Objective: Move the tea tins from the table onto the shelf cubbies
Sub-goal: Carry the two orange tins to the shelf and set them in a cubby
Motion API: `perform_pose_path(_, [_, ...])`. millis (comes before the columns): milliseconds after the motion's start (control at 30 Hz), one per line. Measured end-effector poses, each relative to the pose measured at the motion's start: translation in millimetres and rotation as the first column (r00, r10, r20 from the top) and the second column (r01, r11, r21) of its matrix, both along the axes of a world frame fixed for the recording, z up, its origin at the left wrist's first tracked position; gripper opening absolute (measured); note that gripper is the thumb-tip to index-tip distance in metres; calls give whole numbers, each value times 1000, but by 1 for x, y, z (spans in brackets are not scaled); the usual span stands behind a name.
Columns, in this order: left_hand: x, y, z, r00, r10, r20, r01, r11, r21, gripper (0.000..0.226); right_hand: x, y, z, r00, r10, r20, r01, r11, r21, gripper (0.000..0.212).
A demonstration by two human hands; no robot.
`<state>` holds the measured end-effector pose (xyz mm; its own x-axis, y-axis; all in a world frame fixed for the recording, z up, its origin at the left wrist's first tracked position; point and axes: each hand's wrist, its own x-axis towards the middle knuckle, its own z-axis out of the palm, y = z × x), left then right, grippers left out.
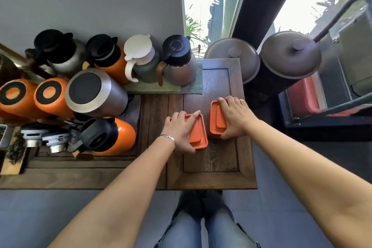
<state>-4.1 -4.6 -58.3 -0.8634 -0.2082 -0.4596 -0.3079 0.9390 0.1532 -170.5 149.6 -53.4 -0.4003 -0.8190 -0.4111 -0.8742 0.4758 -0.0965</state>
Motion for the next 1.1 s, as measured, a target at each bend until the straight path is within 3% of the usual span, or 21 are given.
perform_pose_path(133, [-15, -8, 16, 1000, -15, -21, 15, 1000, 2, 124, -7, 15, 21, 996, -88, -7, 88, 996, -17, 127])
perform_pose_path(333, [-75, 7, 56, 977, -195, -89, 195, 981, -5, 122, -27, 66, 65, 958, -282, -50, 279, 958, -67, 125])
perform_pose_path(567, [-161, 85, 121, 874, -438, -212, 445, 896, -20, 122, -23, 173, 117, 823, -551, -133, 548, 834, -68, 133])
perform_pose_path(867, [-210, 266, 191, 630, -722, -287, 733, 675, -90, 121, 12, 357, 201, 553, -810, -195, 811, 577, -98, 125])
perform_pose_path(1100, [-211, 437, 240, 454, -883, -118, 880, 465, -96, 132, 73, 505, 233, 364, -917, -164, 914, 386, -127, 135])
